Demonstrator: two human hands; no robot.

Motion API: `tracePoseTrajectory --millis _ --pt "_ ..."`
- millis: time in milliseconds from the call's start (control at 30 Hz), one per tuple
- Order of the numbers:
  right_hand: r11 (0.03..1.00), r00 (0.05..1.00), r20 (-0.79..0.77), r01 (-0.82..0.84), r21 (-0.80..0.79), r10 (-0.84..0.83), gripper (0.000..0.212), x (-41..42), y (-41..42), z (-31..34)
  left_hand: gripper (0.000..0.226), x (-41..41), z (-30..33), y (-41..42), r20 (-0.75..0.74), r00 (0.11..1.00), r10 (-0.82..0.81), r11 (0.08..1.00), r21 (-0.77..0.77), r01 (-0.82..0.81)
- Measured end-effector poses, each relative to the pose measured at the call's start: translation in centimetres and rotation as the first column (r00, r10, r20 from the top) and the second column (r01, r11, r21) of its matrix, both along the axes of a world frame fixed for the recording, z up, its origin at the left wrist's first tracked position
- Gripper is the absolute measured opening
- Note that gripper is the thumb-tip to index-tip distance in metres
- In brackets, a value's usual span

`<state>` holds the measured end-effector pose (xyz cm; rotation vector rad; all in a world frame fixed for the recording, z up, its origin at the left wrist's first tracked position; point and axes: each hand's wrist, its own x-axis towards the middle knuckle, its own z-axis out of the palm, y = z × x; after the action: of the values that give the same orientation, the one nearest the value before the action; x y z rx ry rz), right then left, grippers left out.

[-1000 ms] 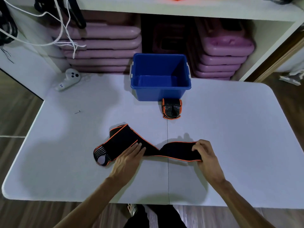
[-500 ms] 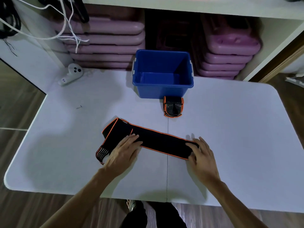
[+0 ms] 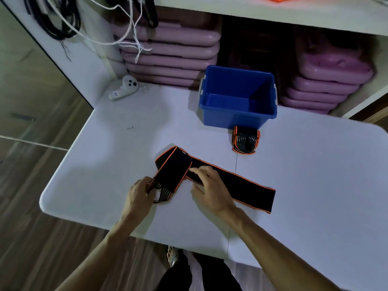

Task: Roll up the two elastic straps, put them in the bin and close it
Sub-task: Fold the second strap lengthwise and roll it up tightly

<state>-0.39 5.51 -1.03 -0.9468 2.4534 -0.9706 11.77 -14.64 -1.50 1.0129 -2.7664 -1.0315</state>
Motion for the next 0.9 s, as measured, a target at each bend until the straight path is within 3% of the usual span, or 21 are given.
tracePoseTrajectory --millis 100,167,233,300,400,500,600,767,900 --pt "0.999 0.998 0.049 -0.035 -0.013 0.035 0.072 -2.3 -1.7 1.8 0.026 0.1 2.4 0.0 -0.156 0.955 -0.253 0.964 -0.126 0.235" --pt "0.983 0.985 0.006 -0.173 0.053 0.173 0.084 -3.6 -2.9 3.0 0.033 0.2 4.8 -0.2 -0.213 0.884 -0.416 0.899 -0.245 0.364" --pt "0.946 0.945 -0.055 -0.317 0.073 0.321 0.08 -4.4 -3.8 3.4 0.036 0.0 7.3 -0.2 -0.244 0.83 -0.501 0.85 -0.321 0.419" --pt "0.928 0.928 -0.042 -0.37 0.037 0.371 0.054 -4.7 -4.1 3.4 0.034 -0.7 9.7 0.2 -0.311 0.795 -0.521 0.844 -0.324 0.427" --pt "0.913 0.911 0.071 -0.407 -0.003 0.406 0.008 -4.9 -3.6 2.8 0.036 -2.5 12.6 1.2 -0.474 0.775 -0.418 0.908 -0.249 0.337" --pt "0.922 0.881 0.273 -0.365 -0.132 0.387 0.015 -4.4 -2.0 2.9 0.041 -5.0 14.3 1.4 -0.572 0.77 -0.283 0.959 -0.148 0.242" --pt "0.958 0.812 0.528 -0.127 -0.256 0.249 0.016 -3.1 1.1 5.2 0.03 -7.9 14.5 0.2 -0.602 0.791 -0.109 0.993 -0.025 0.117" --pt "0.972 0.815 0.577 0.086 -0.216 0.056 0.011 -2.8 6.8 5.9 0.018 -12.1 13.4 -3.5 -0.489 0.845 0.216 0.959 0.268 -0.09" --pt "0.966 0.834 0.53 0.239 -0.097 -0.153 0.015 -2.9 10.3 4.8 0.017 -14.2 11.8 -2.9 -0.25 0.946 0.207 0.879 0.471 -0.068"
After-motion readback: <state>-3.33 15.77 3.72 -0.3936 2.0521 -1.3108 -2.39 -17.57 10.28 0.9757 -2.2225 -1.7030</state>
